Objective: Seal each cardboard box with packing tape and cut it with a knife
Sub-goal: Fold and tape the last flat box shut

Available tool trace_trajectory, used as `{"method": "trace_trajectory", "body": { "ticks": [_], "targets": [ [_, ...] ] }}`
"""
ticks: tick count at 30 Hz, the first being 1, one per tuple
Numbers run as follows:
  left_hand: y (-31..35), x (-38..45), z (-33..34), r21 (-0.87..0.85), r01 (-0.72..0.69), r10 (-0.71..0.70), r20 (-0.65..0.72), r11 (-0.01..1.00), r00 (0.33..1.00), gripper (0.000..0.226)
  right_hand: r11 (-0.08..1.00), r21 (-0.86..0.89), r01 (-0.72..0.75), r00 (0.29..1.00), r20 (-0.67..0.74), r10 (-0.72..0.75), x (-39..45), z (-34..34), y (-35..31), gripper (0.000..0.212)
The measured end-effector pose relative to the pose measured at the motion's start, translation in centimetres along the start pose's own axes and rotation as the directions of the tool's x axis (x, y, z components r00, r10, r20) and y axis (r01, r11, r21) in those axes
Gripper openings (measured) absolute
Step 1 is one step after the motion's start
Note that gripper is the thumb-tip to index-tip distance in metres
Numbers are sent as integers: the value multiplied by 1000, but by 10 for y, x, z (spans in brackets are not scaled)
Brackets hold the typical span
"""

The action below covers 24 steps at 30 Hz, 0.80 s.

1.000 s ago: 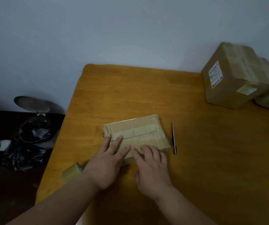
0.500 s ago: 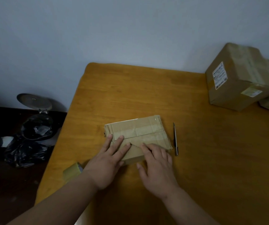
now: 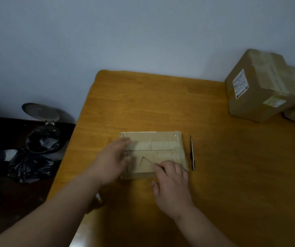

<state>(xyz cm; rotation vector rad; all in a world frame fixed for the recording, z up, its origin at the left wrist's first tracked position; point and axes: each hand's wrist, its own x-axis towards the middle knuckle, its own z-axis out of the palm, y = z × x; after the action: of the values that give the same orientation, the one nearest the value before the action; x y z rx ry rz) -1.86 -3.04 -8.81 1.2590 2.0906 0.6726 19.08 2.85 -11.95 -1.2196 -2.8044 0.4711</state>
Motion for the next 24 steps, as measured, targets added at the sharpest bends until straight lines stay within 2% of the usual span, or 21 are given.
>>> {"method": "trace_trajectory", "body": {
  "ticks": [1,3,6,8,10,12,15,17,20,24],
  "targets": [
    [-2,-1,-7,-104,85,-96,-103,991,990,52,1000,25,-10,1000,-22,11,1,-2,-1,52],
    [-14,-5,-20,-229,242,-298,-254,943,920,44,996,83,-27,995,-92,35,3,-5,-7,45],
    [-44,-17,-36,-372,375,-495,-314,849,810,38,982,185,38,992,-126,-14,4,-7,-29,32],
    [-65,-30,-40,-471,466,-620,-251,749,743,37,946,316,68,998,-36,-60,4,-6,-50,25],
    [-80,-43,-36,-528,564,-714,-122,635,690,36,899,437,38,990,104,-92,4,0,-71,25],
    [-89,-56,-28,-547,639,-769,-12,541,639,37,865,501,-15,967,227,-115,4,10,-93,32],
    [-96,-69,-16,-609,682,-822,82,406,563,41,807,572,-146,926,367,-93,8,23,-121,43],
    [-98,-73,-12,-656,682,-816,172,322,551,42,734,633,-247,897,436,-74,13,29,-134,45],
    [-99,-78,-11,-703,673,-794,264,230,548,31,640,657,-399,829,556,-54,18,35,-146,47],
    [-101,-81,-13,-720,672,-758,337,174,558,25,646,651,-398,810,581,-86,12,40,-145,26]
  ]
}}
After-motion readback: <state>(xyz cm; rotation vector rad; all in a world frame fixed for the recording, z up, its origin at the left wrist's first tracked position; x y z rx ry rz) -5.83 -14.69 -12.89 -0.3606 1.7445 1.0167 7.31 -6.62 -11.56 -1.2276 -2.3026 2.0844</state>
